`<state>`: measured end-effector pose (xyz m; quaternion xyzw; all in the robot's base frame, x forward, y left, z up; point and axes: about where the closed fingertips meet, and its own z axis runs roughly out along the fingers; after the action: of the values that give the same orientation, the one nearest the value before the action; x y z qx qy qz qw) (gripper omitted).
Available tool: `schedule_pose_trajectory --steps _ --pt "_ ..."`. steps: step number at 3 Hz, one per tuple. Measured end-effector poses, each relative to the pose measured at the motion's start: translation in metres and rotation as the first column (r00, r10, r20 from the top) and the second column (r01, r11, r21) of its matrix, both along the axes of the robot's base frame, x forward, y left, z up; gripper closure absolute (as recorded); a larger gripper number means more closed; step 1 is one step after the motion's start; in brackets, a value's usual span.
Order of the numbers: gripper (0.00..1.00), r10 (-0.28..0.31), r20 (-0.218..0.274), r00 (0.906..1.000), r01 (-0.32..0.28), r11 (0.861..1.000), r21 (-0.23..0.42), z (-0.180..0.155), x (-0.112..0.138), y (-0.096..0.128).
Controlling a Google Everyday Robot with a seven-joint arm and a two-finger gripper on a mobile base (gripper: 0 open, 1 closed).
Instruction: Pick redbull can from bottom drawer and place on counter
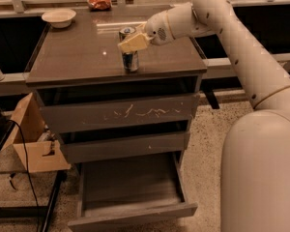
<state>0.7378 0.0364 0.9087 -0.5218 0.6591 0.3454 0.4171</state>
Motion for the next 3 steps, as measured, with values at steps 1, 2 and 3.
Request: schedule_pose_trajectory --steps 1,2,3 --pt "1.0 -0.035 -0.01 0.9993 0.035 0.999 0.011 -0.0008 0.0051 -0.0076" --pt "1.0 -0.054 -0.012 0.9985 0.055 0.998 0.024 -0.0013 0.0084 -0.0104" --pt "1.0 -0.069 0.002 0.9976 0.069 0.997 0.045 -0.0044 0.0101 -0.0125"
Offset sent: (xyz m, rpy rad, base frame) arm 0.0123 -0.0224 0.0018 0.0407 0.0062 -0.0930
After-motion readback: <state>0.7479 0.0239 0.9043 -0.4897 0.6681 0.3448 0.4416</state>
